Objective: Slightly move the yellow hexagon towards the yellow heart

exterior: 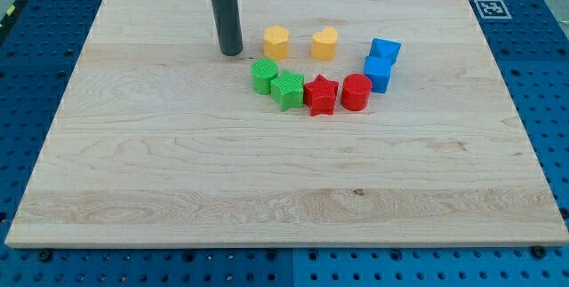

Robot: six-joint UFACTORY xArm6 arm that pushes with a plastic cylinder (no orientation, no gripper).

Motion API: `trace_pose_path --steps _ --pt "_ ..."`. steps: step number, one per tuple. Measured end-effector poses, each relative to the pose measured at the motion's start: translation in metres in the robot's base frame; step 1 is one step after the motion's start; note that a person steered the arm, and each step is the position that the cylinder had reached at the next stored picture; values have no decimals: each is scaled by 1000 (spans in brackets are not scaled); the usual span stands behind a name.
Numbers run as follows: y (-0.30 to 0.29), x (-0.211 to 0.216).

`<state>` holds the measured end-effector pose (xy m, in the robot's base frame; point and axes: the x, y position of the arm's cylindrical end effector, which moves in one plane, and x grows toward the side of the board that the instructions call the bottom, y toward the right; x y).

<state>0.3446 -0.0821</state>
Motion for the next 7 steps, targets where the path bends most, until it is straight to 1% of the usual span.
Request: trace_pose_path --steps 3,5,6,7 --pt "16 0" --pt "16 0" --pt "24 3" --pt "53 13"
